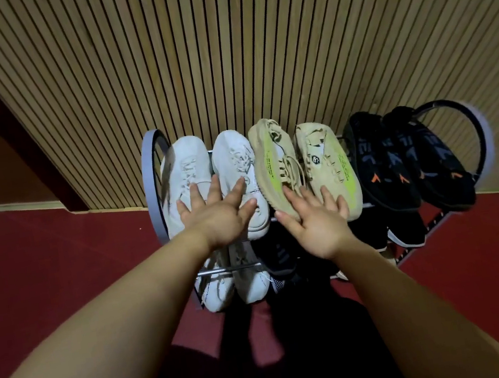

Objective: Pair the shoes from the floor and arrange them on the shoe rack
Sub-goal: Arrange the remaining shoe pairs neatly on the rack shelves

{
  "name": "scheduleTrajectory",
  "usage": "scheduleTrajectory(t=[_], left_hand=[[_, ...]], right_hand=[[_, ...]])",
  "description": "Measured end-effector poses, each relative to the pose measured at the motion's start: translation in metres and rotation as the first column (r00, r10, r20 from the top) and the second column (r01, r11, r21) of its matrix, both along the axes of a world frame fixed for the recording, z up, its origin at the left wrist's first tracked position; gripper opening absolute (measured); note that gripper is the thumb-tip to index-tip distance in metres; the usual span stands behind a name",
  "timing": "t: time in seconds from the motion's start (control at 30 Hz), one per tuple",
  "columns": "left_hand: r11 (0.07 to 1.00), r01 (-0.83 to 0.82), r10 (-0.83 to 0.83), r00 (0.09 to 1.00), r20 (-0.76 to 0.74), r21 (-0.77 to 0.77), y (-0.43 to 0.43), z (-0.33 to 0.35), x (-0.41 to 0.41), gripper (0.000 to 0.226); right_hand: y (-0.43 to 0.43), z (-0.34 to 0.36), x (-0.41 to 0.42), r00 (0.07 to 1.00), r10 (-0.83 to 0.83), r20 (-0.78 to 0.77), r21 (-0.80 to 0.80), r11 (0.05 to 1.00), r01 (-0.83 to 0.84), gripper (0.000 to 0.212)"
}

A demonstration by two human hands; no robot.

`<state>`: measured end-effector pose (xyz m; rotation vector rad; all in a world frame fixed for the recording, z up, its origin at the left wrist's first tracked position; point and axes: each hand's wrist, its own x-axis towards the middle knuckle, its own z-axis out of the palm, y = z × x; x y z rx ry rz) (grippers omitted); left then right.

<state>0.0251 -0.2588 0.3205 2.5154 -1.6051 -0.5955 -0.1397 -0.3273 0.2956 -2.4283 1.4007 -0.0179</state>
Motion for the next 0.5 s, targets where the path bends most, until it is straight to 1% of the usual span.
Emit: scheduleTrajectory(t=[0.07, 0.1, 0.13, 0.2, 0.27, 0.3, 0.33, 0.37, 0.4, 0.43, 0.47, 0.5], left_hand=[[1.0, -0.011, 0.013, 0.993, 0.115, -0.016, -0.003, -0.01, -0.005, 0.058], [1.0, -0.016, 0.019, 0.99, 0.138, -0.023, -0.004, -0.013, -0.005, 0.058], [1.0, -0.019, 0.022, 0.989, 0.144, -0.025, -0.003, -0.014, -0.004, 0.059], [1.0, -0.016, 0.019, 0.99, 0.14, -0.023, -0.002, -0.015, -0.002, 0.06], [1.0, -0.012, 0.016, 0.989, 0.144, -0.023, -0.001, -0.016, -0.002, 0.061], [1.0, -0.013, 0.016, 0.989, 0.146, -0.024, -0.001, -0.016, -0.002, 0.061], [1.0, -0.013, 0.016, 0.99, 0.144, -0.022, -0.002, -0.016, -0.002, 0.061], [1.0, -0.01, 0.013, 0.991, 0.135, -0.019, -0.002, -0.016, -0.002, 0.061], [1.0, -0.003, 0.005, 0.993, 0.12, -0.015, -0.003, -0.015, 0.0, 0.06], [1.0, 0.007, -0.006, 0.995, 0.098, -0.01, -0.003, -0.013, 0.003, 0.059], [1.0, 0.02, -0.019, 0.997, 0.073, -0.005, -0.003, -0.011, 0.006, 0.058], [0.999, 0.036, -0.036, 0.998, 0.051, 0.0, -0.002, -0.009, 0.009, 0.057]], right_hand=[[0.001, 0.0, 0.002, 0.999, 0.012, -0.033, -0.058, 0.998, -0.014, 0.06], [0.001, 0.0, 0.002, 1.0, 0.007, -0.021, -0.058, 0.998, -0.008, 0.058], [0.0, 0.002, 0.002, 1.0, -0.011, 0.027, -0.026, 1.0, 0.012, 0.056], [-0.004, 0.009, 0.003, 0.979, -0.084, 0.184, 0.097, 0.993, 0.067, 0.05], [-0.009, 0.02, 0.006, 0.906, -0.167, 0.389, 0.207, 0.974, 0.091, 0.047], [-0.011, 0.026, 0.007, 0.876, -0.177, 0.449, 0.216, 0.973, 0.085, 0.046], [-0.011, 0.031, 0.007, 0.885, -0.15, 0.441, 0.19, 0.979, 0.071, 0.046], [-0.009, 0.035, 0.004, 0.927, -0.098, 0.361, 0.148, 0.988, 0.047, 0.047], [-0.007, 0.036, -0.002, 0.97, -0.031, 0.24, 0.114, 0.994, 0.004, 0.047], [-0.004, 0.035, -0.009, 0.993, 0.037, 0.115, 0.111, 0.993, -0.049, 0.048], [-0.002, 0.035, -0.017, 0.996, 0.093, 0.009, 0.136, 0.986, -0.093, 0.049], [-0.001, 0.035, -0.023, 0.991, 0.118, -0.062, 0.166, 0.98, -0.107, 0.051]])
